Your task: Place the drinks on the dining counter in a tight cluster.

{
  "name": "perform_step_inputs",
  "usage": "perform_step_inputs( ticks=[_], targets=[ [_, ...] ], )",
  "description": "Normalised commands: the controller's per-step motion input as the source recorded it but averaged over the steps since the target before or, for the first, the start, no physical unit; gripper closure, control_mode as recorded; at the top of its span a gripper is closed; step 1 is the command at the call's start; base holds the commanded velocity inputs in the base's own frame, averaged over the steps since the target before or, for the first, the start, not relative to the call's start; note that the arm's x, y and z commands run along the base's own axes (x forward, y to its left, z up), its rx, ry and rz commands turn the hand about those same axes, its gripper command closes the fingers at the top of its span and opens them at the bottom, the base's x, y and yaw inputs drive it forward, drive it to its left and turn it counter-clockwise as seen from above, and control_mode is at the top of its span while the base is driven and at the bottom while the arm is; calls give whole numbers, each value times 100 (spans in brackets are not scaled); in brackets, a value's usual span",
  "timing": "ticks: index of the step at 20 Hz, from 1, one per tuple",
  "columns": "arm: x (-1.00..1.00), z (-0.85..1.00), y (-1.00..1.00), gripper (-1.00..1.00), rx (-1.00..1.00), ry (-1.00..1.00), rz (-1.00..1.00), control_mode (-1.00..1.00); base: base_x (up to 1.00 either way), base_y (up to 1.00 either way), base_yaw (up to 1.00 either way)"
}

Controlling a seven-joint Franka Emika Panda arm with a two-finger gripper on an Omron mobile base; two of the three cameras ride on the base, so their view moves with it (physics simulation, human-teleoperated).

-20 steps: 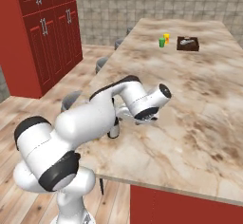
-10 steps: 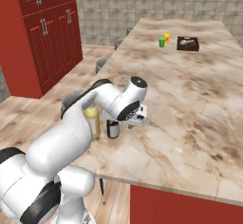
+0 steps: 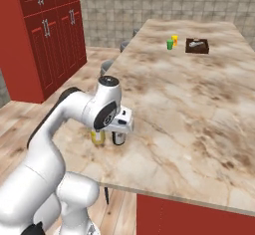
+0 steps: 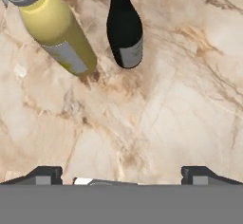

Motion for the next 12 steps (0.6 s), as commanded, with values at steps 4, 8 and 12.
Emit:
perform_step_inputs(
  ticks=[4, 8, 12],
  targets=[
    [-56, 45, 83, -100, -11, -12, 0, -100, 0, 0, 0],
    [-51, 21, 26, -100, -2, -17, 0, -100, 0, 0, 0],
    [-45, 34, 2, -100, 0, -24, 0, -100, 0, 0, 0]
  ],
)
